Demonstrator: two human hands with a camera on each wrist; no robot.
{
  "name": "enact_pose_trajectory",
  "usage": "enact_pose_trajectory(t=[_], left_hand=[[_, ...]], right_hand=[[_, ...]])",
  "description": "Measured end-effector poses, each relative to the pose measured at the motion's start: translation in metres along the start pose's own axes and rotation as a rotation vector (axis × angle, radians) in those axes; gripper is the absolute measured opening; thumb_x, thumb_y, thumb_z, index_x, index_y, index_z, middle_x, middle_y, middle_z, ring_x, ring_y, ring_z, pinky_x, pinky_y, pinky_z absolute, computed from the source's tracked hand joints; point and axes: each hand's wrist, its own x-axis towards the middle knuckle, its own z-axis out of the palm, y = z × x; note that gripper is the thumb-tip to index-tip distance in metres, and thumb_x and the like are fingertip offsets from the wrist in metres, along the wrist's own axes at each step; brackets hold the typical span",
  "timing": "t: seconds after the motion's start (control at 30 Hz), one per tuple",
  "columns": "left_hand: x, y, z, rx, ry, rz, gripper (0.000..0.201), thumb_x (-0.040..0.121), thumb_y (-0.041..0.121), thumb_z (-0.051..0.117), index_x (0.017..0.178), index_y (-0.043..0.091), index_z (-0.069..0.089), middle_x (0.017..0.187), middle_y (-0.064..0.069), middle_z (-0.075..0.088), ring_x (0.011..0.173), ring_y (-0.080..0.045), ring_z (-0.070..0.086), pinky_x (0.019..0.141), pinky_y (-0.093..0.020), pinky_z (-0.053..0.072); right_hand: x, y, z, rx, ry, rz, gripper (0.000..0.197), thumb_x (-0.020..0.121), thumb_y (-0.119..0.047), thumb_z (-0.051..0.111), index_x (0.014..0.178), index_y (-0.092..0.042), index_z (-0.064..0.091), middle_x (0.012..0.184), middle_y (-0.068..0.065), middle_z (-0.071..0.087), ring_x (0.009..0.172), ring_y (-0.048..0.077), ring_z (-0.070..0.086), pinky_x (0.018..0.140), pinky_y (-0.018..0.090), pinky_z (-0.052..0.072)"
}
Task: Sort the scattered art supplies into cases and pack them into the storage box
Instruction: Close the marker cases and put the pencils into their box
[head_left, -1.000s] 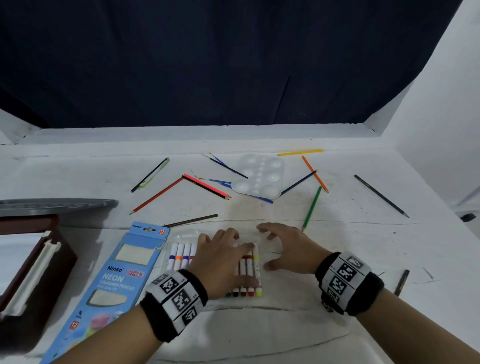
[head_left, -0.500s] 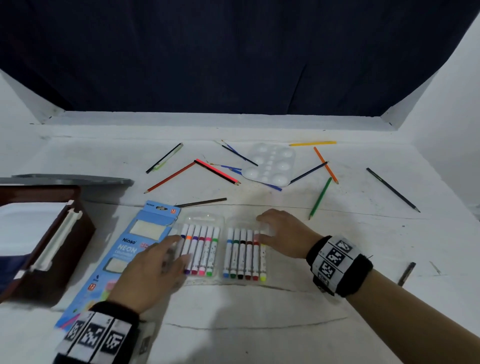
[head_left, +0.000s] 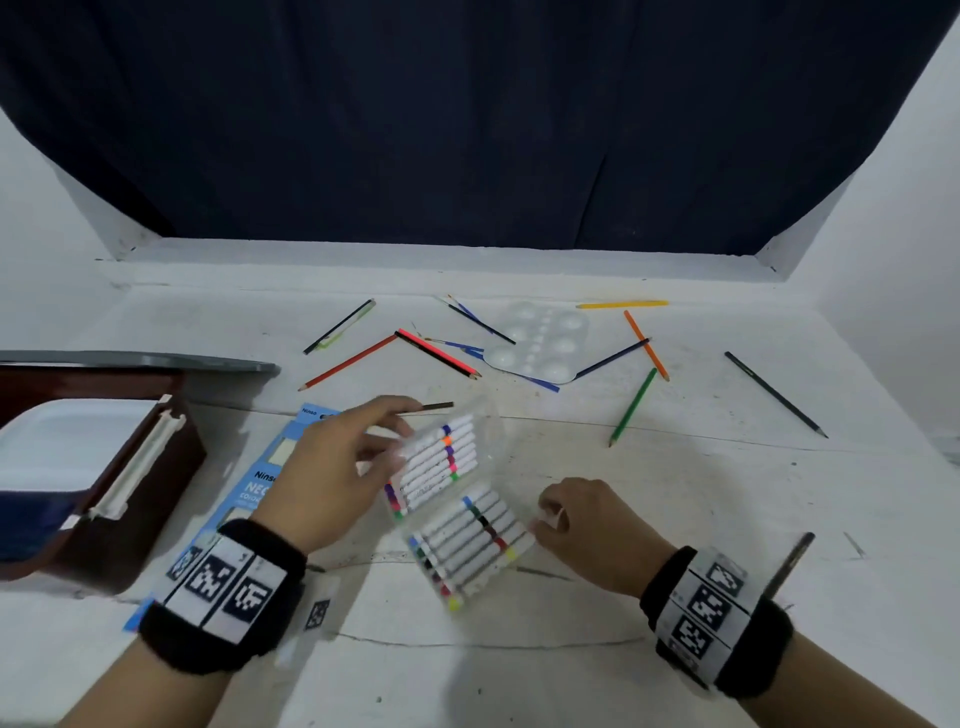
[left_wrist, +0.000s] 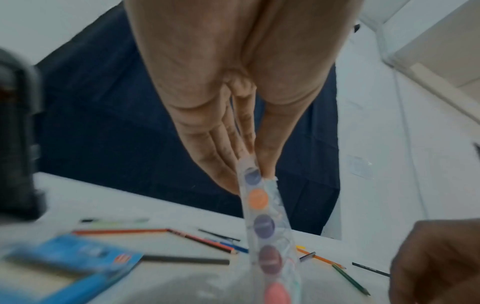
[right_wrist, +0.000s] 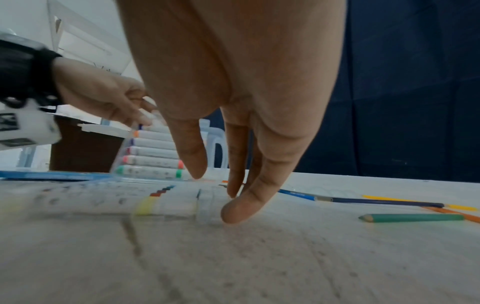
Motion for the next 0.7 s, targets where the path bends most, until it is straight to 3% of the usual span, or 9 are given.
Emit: enact_pose_trajectory(t=[0.1,0.17,0.27,0.37,0.43,0.5,0.57,0.63,0.7], left_hand=[[0.007,0.007,0.0,0.208,-0.141,0.182,0.055,0.085,-0.005,0.07,0.124,0.032,0.063,0.108,0.017,0.066,0.099,0.001,0.066,0.085,-0.013,0.049],[0.005,0.004,0.002,0.315,-0.265,0.252,0.058,0.082,-0.001,0.072,0.126,0.036,0.062,0.108,0.022,0.063,0.101,0.007,0.059,0.086,-0.015,0.048],[-0.007,-0.012,0.006,0.412,-0.489,0.185,0.062,0.085,0.009,0.069,0.134,0.044,0.054,0.115,0.026,0.059,0.101,0.015,0.051,0.09,-0.008,0.041],[-0.021,-0.027,0.013,0.441,-0.553,0.119,0.06,0.091,0.03,0.068,0.144,0.042,0.044,0.135,0.023,0.05,0.117,0.009,0.045,0.105,-0.019,0.04],[-0.023,-0.031,0.019,0.49,-0.499,0.131,0.07,0.093,0.048,0.061,0.153,0.037,0.027,0.155,0.017,0.031,0.139,0.0,0.03,0.116,-0.019,0.027],[-0.021,-0.033,0.027,0.667,-0.519,0.137,0.086,0.092,0.065,0.044,0.158,0.03,0.002,0.163,0.014,-0.003,0.151,-0.006,-0.001,0.121,-0.021,0.004],[-0.015,-0.037,0.037,0.843,-0.613,0.145,0.093,0.091,0.071,0.033,0.157,0.024,-0.012,0.157,0.01,-0.026,0.147,-0.011,-0.024,0.121,-0.029,-0.009],[-0.009,-0.046,0.044,0.908,-0.703,0.155,0.097,0.085,0.077,0.016,0.153,0.018,-0.022,0.154,0.001,-0.033,0.144,-0.017,-0.031,0.125,-0.036,-0.007],[-0.007,-0.057,0.046,0.86,-0.711,0.203,0.103,0.073,0.084,-0.007,0.148,0.017,-0.026,0.157,-0.003,-0.032,0.146,-0.021,-0.031,0.125,-0.036,-0.003]], right_hand=[[-0.013,-0.006,0.008,0.058,-0.042,-0.067,0.031,0.095,-0.041,0.058,0.116,-0.02,0.067,0.108,-0.004,0.064,0.088,0.007,0.055,0.081,0.02,0.045],[-0.021,-0.005,0.007,0.158,-0.036,-0.085,0.024,0.092,-0.04,0.062,0.108,-0.024,0.072,0.101,-0.011,0.069,0.083,0.003,0.061,0.08,0.018,0.05],[-0.026,0.001,-0.005,0.224,0.076,-0.05,0.01,0.09,-0.027,0.064,0.087,-0.025,0.073,0.079,-0.014,0.068,0.073,0.005,0.064,0.066,0.013,0.048],[-0.024,0.005,-0.013,0.228,0.196,-0.05,0.009,0.089,-0.021,0.064,0.083,-0.025,0.07,0.074,-0.013,0.065,0.071,0.004,0.061,0.063,0.013,0.045],[-0.019,0.002,-0.012,0.203,0.212,-0.143,0.008,0.089,-0.024,0.067,0.097,-0.026,0.069,0.09,-0.011,0.066,0.083,0.005,0.061,0.075,0.017,0.046],[-0.009,-0.005,-0.008,0.058,0.135,-0.229,0.042,0.091,-0.039,0.066,0.129,-0.025,0.059,0.128,-0.008,0.059,0.118,0.007,0.052,0.103,0.022,0.04],[0.004,-0.014,-0.003,-0.13,-0.001,-0.289,0.079,0.09,-0.055,0.06,0.154,-0.021,0.028,0.161,-0.009,0.022,0.149,0.012,0.016,0.12,0.024,0.012],[0.016,-0.024,0.0,-0.3,-0.105,-0.343,0.098,0.089,-0.062,0.056,0.158,-0.015,0.005,0.164,-0.005,-0.007,0.152,0.014,-0.01,0.122,0.033,0.0],[0.024,-0.033,0.003,-0.411,-0.181,-0.347,0.098,0.092,-0.055,0.056,0.158,-0.009,-0.001,0.165,0.005,-0.011,0.152,0.019,-0.009,0.122,0.037,0.002]])
